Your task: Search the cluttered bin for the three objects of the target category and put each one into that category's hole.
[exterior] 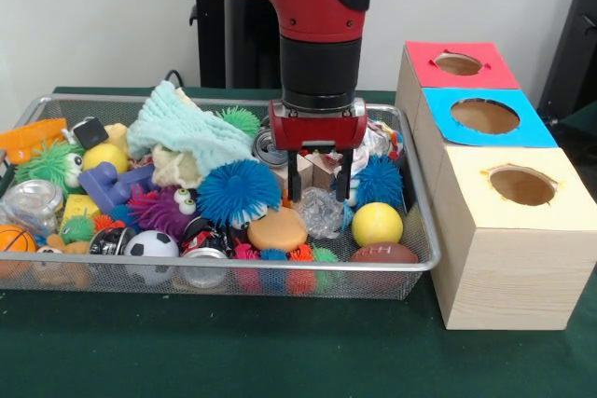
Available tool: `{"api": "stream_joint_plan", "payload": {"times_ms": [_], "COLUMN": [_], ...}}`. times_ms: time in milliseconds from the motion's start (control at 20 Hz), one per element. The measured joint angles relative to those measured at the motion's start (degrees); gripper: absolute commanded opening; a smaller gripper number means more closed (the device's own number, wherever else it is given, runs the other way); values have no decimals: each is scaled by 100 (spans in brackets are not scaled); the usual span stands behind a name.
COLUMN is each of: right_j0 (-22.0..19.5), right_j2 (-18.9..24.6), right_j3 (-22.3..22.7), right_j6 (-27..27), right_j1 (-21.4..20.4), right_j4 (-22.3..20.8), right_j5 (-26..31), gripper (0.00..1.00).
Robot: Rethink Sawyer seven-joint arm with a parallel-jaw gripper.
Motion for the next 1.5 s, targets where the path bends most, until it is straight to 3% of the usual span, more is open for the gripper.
{"api": "stream_joint_plan", "payload": {"times_ms": [850,1500], "right_j0": [110,364], "right_j2": [13,0], "right_j3": [-85,240], "right_j6": [0,0], "right_j1": [48,-718], "right_j4": [13,223], "right_j5": [0,75], "gripper": [100,100]}}
